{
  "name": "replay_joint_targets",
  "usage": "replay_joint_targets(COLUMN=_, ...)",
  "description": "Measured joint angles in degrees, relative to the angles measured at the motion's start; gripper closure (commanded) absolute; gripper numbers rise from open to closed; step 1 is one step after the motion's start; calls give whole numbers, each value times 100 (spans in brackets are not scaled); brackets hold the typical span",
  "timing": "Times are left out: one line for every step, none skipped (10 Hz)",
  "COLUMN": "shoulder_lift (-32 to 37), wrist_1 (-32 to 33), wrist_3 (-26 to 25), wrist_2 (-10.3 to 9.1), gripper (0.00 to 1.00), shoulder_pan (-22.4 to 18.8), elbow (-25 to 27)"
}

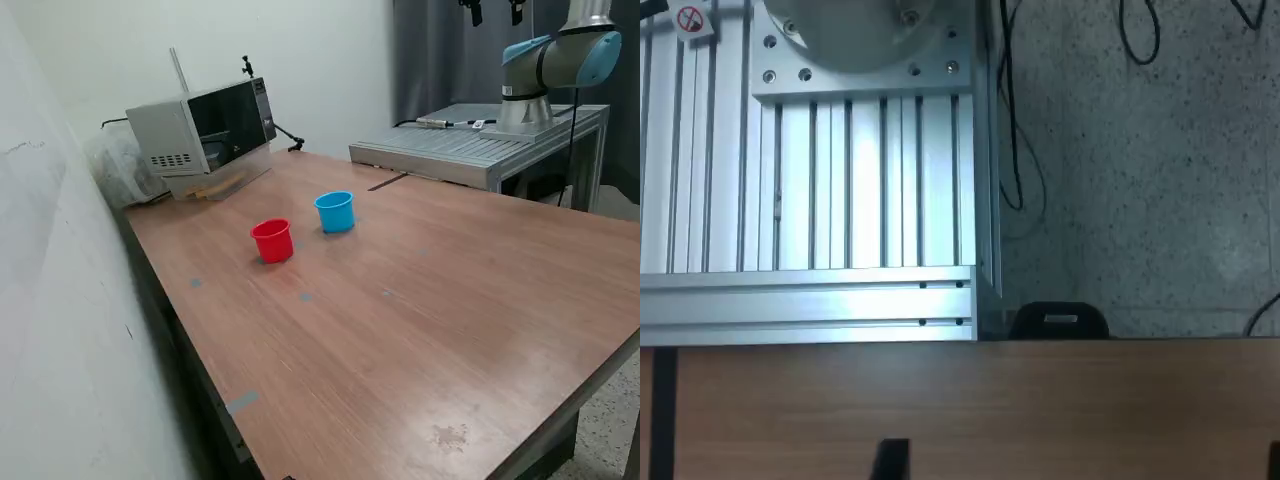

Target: Place red objects in the red bin, and blue objects in the blue bin.

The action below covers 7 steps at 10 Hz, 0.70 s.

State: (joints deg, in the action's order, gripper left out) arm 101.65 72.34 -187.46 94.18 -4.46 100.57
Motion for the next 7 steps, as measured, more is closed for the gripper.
replay_joint_targets(shoulder_lift=-4, wrist_1=-11, wrist_3=4, wrist_2=4, gripper=0, shoulder_pan=41, elbow=0)
replay_joint_targets(shoulder_lift=-5, wrist_1=-15, wrist_3=6, wrist_2=8, gripper=0, shoulder_pan=131, elbow=1)
replay_joint_targets(shoulder_lift=-5, wrist_1=-17, wrist_3=7, wrist_2=11, gripper=0, shoulder_pan=217, elbow=4)
replay_joint_targets(shoulder_lift=-6, wrist_1=-18, wrist_3=7, wrist_2=12, gripper=0, shoulder_pan=273, elbow=4)
replay_joint_targets(shoulder_lift=-8, wrist_1=-18, wrist_3=7, wrist_2=12, gripper=0, shoulder_pan=304, elbow=2)
replay_joint_targets(shoulder_lift=-10, wrist_1=-18, wrist_3=7, wrist_2=13, gripper=0, shoulder_pan=314, elbow=4)
replay_joint_targets(shoulder_lift=-11, wrist_1=-18, wrist_3=7, wrist_2=13, gripper=0, shoulder_pan=317, elbow=5)
